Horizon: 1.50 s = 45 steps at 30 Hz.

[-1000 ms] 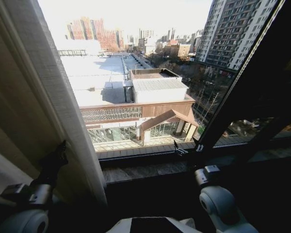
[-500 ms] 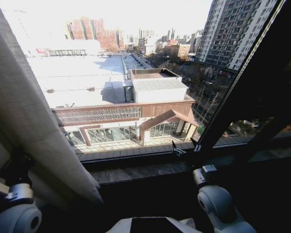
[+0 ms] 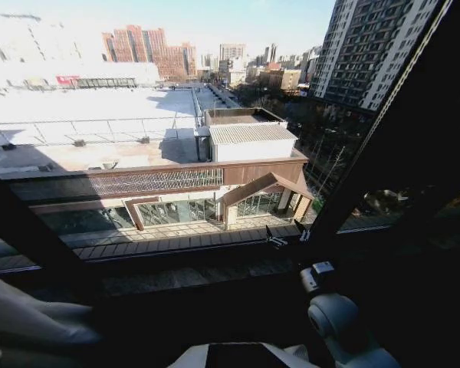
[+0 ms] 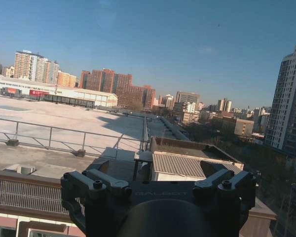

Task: Open the curtains by pulling them apart, changing their state from closed to fully open.

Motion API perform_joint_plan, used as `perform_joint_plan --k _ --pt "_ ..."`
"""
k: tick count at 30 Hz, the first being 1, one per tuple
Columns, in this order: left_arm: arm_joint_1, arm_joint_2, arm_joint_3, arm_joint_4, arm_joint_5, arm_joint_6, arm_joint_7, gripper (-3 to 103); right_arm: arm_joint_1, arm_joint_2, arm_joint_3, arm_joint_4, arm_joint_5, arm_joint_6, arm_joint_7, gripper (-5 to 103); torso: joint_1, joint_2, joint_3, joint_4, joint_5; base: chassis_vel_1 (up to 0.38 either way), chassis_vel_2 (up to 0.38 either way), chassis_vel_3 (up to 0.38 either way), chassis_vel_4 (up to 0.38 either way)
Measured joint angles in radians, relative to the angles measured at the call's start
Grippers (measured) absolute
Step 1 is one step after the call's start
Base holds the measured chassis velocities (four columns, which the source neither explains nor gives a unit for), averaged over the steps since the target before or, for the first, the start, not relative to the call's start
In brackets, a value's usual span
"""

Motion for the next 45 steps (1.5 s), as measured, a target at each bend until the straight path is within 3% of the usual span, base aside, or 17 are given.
perform_joint_plan --k 2,6,8,9,12,13,15,16,17,20,21,23,25,26,29,45 --pt "0.002 -0.001 0.007 -0.009 0.000 0.000 0.002 7 0.002 0.001 -0.004 -0.001 0.000 0.000 0.000 100 0.000 0.000 0.000 -0.0001 0.0006 0.000 0.000 0.000 0.000" --pt "0.015 -0.023 0.079 -0.069 0.020 0.001 0.012 23 0.007 0.007 -0.018 -0.002 0.000 0.000 0.000 100 0.000 0.000 0.000 -0.0007 0.0011 0.000 0.000 0.000 0.000" --pt "0.046 -0.049 0.144 -0.124 0.033 -0.001 0.081 34 0.008 0.009 -0.019 -0.001 0.000 0.000 0.000 100 0.000 0.000 0.000 -0.0007 0.0012 0.000 0.000 0.000 0.000" --pt "0.046 -0.049 0.144 -0.124 0.033 -0.001 0.081 34 0.008 0.009 -0.019 -0.001 0.000 0.000 0.000 100 0.000 0.000 0.000 -0.0007 0.0012 0.000 0.000 0.000 0.000" --pt "0.105 -0.089 0.190 -0.201 0.042 -0.005 0.292 50 0.006 0.013 -0.019 0.002 0.001 -0.001 0.000 100 0.000 0.000 0.000 -0.0006 0.0014 0.000 0.000 0.000 0.000" --pt "0.105 -0.089 0.190 -0.201 0.042 -0.005 0.292 50 0.006 0.013 -0.019 0.002 0.001 -0.001 0.000 100 0.000 0.000 0.000 -0.0006 0.0014 0.000 0.000 0.000 0.000" --pt "0.132 -0.099 0.206 -0.214 0.066 -0.012 0.422 56 0.004 0.015 -0.019 0.005 0.002 -0.003 0.002 100 0.000 0.000 0.000 -0.0005 0.0015 0.000 0.000 0.000 0.000" --pt "0.144 -0.097 0.213 -0.214 0.093 -0.041 0.514 61 0.003 0.017 -0.022 0.010 0.004 -0.006 0.004 100 0.000 0.000 0.000 -0.0005 0.0016 0.000 0.000 0.000 0.000" --pt "0.144 -0.097 0.213 -0.214 0.093 -0.041 0.514 61 0.003 0.017 -0.022 0.010 0.004 -0.006 0.004 100 0.000 0.000 0.000 -0.0005 0.0016 0.000 0.000 0.000 0.000" --pt "0.167 -0.083 0.197 -0.214 0.114 -0.091 0.727 77 -0.003 0.018 -0.022 0.024 0.016 -0.025 0.021 100 0.000 0.000 0.000 -0.0007 0.0015 0.000 0.000 0.000 0.000" --pt "0.173 -0.081 0.191 -0.214 0.107 -0.099 0.765 82 -0.003 0.018 -0.020 0.028 0.024 -0.030 0.026 100 0.000 0.000 0.000 -0.0007 0.0014 0.000 0.000 0.000 0.000" --pt "0.174 -0.081 0.190 -0.214 0.105 -0.101 0.772 82 -0.003 0.018 -0.019 0.029 0.026 -0.031 0.026 100 0.000 0.000 0.000 -0.0007 0.0014 0.000 0.000 0.000 0.000" --pt "0.190 -0.090 0.175 -0.214 0.076 -0.129 0.898 93 -0.003 0.017 -0.009 0.041 0.046 -0.052 0.036 100 0.000 0.000 0.000 -0.0006 0.0012 0.000 0.000 0.000 0.000" --pt "0.190 -0.090 0.175 -0.214 0.076 -0.129 0.898 93 -0.003 0.017 -0.009 0.041 0.046 -0.052 0.036 100 0.000 0.000 0.000 -0.0006 0.0012 0.000 0.000 0.000 0.000" --pt "0.196 -0.095 0.179 -0.215 0.068 -0.149 1.012 100 0.001 0.017 -0.001 0.053 0.070 -0.079 0.042 100 0.000 0.000 0.000 -0.0006 0.0015 0.000 0.000 0.000 0.000" --pt "0.184 -0.097 0.195 -0.217 0.090 -0.140 1.006 100 0.014 0.014 -0.001 0.046 0.074 -0.085 0.041 100 0.000 0.000 0.000 -0.0005 0.0012 -0.051 -0.065 0.060 0.064"
